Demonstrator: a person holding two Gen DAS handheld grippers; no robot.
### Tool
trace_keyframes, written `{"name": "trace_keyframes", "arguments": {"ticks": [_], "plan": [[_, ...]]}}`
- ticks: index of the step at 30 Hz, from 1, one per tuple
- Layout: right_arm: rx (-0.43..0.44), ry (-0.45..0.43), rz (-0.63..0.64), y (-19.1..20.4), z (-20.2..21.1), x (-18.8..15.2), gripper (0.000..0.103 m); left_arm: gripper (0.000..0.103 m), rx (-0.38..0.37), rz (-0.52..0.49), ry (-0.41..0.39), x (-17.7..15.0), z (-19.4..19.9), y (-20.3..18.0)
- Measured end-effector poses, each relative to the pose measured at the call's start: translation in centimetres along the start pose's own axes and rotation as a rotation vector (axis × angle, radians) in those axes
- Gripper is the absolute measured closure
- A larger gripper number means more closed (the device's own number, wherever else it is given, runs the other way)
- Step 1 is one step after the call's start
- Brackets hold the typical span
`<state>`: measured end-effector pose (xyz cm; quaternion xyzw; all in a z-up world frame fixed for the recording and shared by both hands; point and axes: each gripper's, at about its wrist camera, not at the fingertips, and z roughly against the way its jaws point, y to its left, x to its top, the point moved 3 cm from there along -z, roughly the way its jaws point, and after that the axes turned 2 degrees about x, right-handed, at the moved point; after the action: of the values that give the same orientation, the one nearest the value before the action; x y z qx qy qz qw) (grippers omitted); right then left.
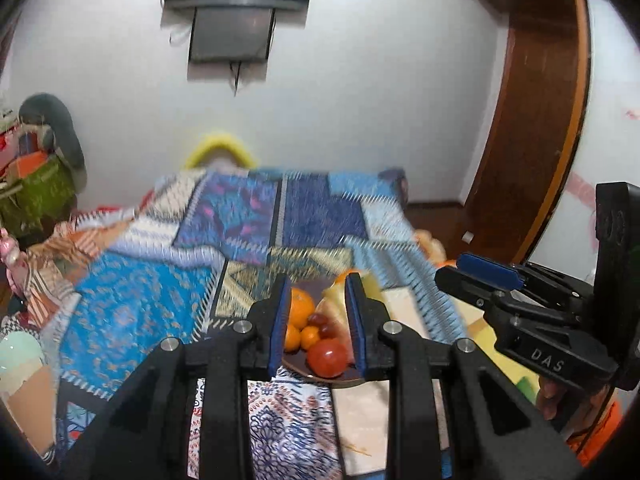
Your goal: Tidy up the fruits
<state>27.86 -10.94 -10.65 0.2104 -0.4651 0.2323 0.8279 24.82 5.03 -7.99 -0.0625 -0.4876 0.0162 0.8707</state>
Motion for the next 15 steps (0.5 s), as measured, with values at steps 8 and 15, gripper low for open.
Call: {"name": "trace_keyframes", "arguments": {"ticks": [8, 15], "plan": [[-0.041, -0.212, 0.050, 3.5, 10.5, 2.2, 0.069, 0.077, -0.002, -0.042, -0.210, 2.0, 11.5, -3.0], [-0.036, -0.337, 0.069, 6.3, 16.7, 1.9, 0.058, 0.074, 0.007, -0.077, -0.323, 1.4, 18.3, -4.9]]}}
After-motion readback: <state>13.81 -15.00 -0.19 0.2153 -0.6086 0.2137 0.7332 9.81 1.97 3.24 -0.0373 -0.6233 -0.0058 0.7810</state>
